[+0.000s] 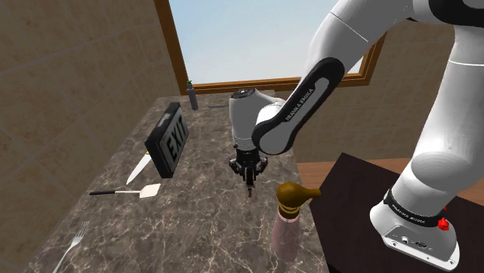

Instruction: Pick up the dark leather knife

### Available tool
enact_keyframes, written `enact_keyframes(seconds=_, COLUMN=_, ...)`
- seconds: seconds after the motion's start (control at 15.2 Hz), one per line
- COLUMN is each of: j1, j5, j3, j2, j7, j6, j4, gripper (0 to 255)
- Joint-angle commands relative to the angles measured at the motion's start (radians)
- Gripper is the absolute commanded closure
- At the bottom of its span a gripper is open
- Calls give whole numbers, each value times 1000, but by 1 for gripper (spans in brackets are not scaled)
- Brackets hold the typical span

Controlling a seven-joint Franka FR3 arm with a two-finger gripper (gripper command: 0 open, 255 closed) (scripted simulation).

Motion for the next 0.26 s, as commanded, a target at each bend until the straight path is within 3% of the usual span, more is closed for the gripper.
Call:
enact_keyframes(seconds=0.0, j1=-8, j5=32, j3=13, j2=-30, j7=-21, j6=-26, j4=1, gripper=255)
enact_keyframes(seconds=0.2, j1=-12, j5=49, j3=19, j2=-46, j7=-33, j6=-40, j4=2, gripper=255)
